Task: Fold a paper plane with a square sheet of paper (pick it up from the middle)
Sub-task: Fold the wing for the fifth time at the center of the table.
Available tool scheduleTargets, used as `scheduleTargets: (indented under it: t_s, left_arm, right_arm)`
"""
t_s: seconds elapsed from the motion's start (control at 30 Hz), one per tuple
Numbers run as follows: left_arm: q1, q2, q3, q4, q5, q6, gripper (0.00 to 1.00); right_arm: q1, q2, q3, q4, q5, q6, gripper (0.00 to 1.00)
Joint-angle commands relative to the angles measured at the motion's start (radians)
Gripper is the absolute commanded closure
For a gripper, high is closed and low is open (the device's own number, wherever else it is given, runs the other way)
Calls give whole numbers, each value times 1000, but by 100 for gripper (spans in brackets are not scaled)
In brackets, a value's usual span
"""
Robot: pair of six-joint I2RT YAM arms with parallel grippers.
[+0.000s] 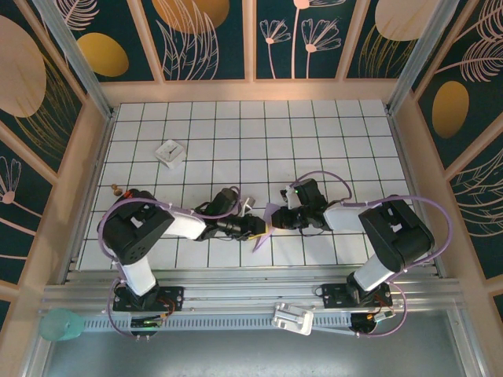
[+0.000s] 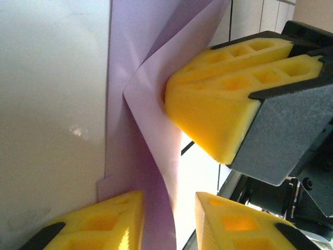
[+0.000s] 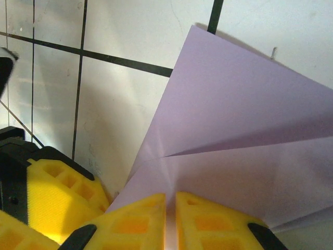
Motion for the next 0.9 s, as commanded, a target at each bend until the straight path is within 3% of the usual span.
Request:
scheduleTargets:
  t_s: [0.0, 0.3, 0.6, 0.87]
  left_arm:
    - [3, -82, 16, -128, -41, 70, 65]
    - [-35, -108, 71, -301, -104, 191, 57]
    - [-49, -55, 96, -327, -106, 213, 75]
    - [-48, -53, 68, -314, -120, 187, 86]
  right_arm:
    - [-4, 40, -8, -64, 43, -29, 86]
    - [-4, 47, 1, -66, 43, -35, 86]
    - [-3, 45, 6, -72, 44, -36, 87]
    - [-4, 43, 27, -72, 36, -34, 85]
